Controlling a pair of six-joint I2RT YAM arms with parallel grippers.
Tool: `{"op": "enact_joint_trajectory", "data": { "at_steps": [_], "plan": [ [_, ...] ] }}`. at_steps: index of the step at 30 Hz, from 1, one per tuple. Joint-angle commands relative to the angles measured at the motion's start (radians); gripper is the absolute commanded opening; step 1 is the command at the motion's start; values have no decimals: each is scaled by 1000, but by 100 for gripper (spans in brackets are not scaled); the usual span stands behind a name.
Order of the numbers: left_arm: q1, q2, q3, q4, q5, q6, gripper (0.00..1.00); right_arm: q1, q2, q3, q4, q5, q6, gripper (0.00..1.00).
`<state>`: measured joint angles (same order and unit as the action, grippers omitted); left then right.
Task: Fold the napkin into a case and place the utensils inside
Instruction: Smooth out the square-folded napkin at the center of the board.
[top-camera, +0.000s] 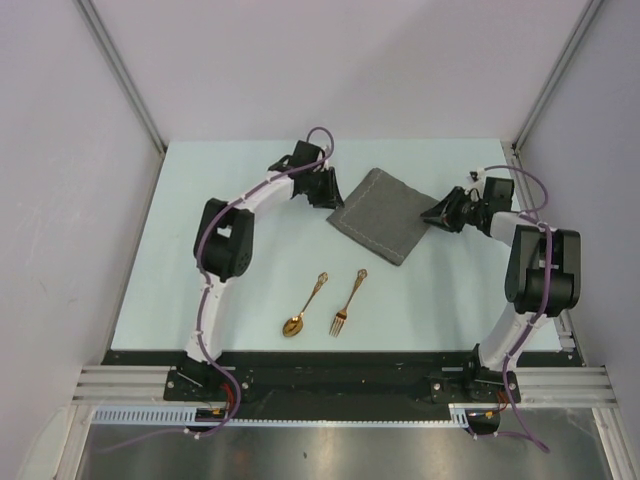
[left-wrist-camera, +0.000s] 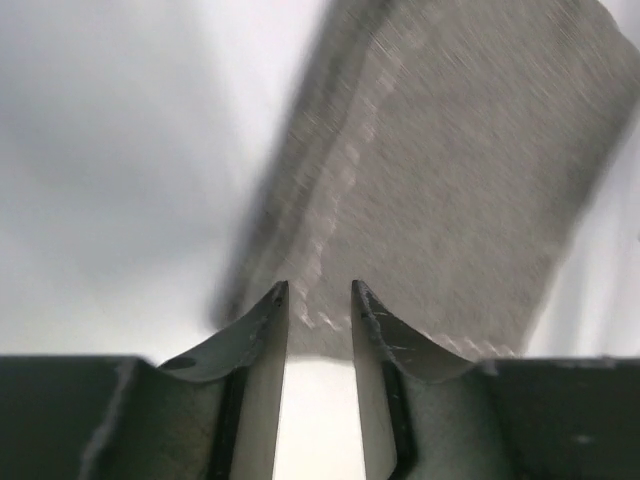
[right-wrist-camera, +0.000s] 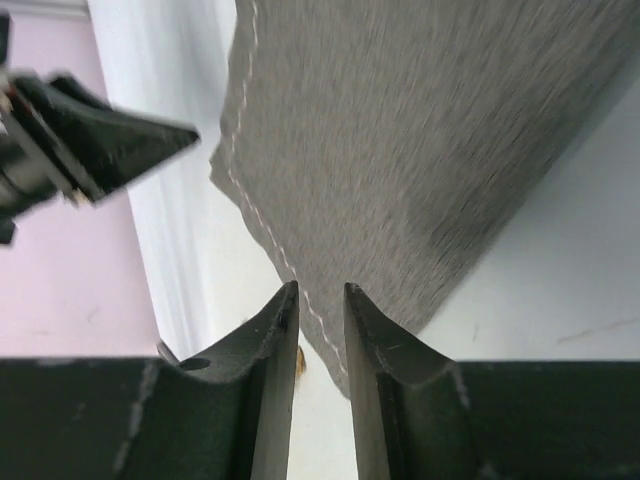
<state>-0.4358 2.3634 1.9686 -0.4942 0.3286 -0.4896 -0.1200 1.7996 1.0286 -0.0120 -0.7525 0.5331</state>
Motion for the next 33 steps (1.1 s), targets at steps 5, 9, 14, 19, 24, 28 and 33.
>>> {"op": "enact_joint_trajectory", "data": {
  "at_steps": [5, 9, 14, 19, 24, 28, 33],
  "plan": [
    [-119, -240, -344, 494, 297, -288, 23, -58, 142, 80, 194, -82, 103, 29],
    [-207, -187, -349, 634, 345, -337, 18, -75, 230, 125, 305, -113, 143, 27],
    [-280, -63, -326, 786, 395, -452, 17, -93, 337, 180, 339, -131, 149, 25],
    [-294, 25, -275, 744, 395, -463, 16, -109, 376, 182, 389, -150, 179, 24],
    [-278, 45, -312, 681, 351, -466, 15, -115, 411, 197, 415, -154, 186, 24],
    [-268, 48, -318, 588, 323, -429, 14, -138, 460, 226, 441, -156, 208, 24],
    [-267, 50, -352, 574, 316, -409, 13, -161, 523, 321, 432, -146, 231, 24]
  ]
}}
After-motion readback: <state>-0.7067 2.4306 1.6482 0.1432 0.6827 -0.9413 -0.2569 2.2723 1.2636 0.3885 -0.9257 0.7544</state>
